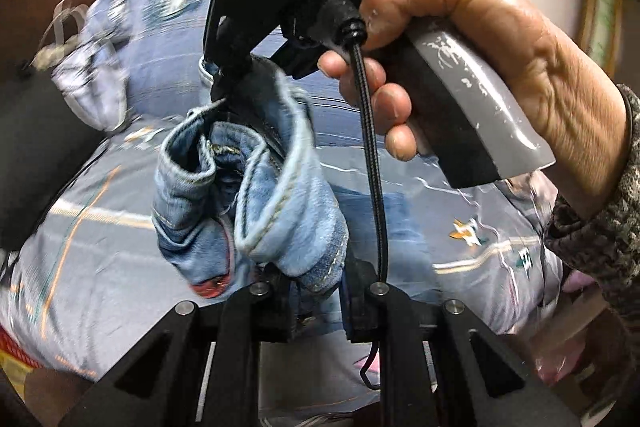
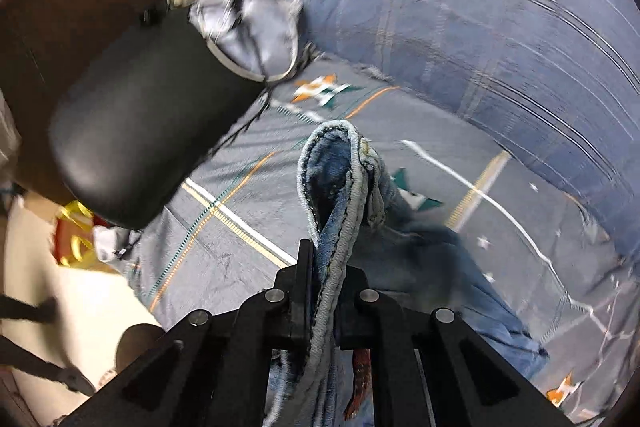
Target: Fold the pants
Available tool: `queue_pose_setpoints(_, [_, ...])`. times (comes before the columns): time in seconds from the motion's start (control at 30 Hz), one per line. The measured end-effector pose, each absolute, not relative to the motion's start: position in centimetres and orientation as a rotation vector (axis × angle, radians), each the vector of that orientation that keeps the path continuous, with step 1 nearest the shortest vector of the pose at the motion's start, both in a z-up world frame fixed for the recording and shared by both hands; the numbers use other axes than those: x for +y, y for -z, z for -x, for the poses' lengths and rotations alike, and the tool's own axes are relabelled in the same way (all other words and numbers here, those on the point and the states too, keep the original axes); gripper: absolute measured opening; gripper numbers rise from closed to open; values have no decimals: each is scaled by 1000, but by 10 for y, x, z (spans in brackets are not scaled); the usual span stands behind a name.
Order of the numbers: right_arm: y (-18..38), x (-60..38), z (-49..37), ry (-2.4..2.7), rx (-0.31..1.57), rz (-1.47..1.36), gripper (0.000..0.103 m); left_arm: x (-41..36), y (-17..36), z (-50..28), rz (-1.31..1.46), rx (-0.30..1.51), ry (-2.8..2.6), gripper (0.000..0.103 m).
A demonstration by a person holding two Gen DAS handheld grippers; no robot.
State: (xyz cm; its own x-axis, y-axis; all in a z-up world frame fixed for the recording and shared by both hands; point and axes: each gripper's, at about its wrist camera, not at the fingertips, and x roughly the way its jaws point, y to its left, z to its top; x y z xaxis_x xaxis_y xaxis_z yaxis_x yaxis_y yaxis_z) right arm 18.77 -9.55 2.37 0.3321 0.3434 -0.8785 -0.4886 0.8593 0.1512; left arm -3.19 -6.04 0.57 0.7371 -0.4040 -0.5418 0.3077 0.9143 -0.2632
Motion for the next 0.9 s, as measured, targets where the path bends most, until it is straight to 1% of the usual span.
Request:
queue_pose_setpoints(0.17, [-28,-195,-187,-516,1054,-40,7,-124,-4,24,61,656,450,16])
queue_pose_setpoints(0.33, [7,-293,-190,-463,1049,-245,8,-182,24,20,-83,713,471,16])
queue_pose_setpoints(0.4, [32,-325,-190,-438,1048,-307,9,-204,37,23,-162,739,474,20])
queue_pose_setpoints(0.43, [40,-335,-191,-429,1051,-330,13,-211,40,25,-195,752,480,25])
queue_pose_setpoints(0.5, [64,-354,-190,-387,1067,-366,17,-221,45,37,-253,771,544,31])
queue_pose_setpoints(0.57, [81,-370,-187,-298,1070,-350,20,-221,43,53,-299,770,612,41])
queue_pose_setpoints(0.6, [86,-376,-185,-257,1071,-335,25,-220,40,63,-332,761,648,43])
queue_pose_setpoints(0.63, [91,-383,-183,-232,1075,-340,37,-212,36,74,-354,754,690,43])
queue_pose_setpoints(0.7, [90,-405,-176,-224,1059,-403,51,-191,25,88,-334,768,769,43])
queue_pose_setpoints(0.8, [64,-427,-158,-180,970,-416,51,-153,10,88,-256,787,769,43])
queue_pose_setpoints(0.9, [25,-428,-141,-233,887,-455,51,-110,-5,59,-85,801,641,44])
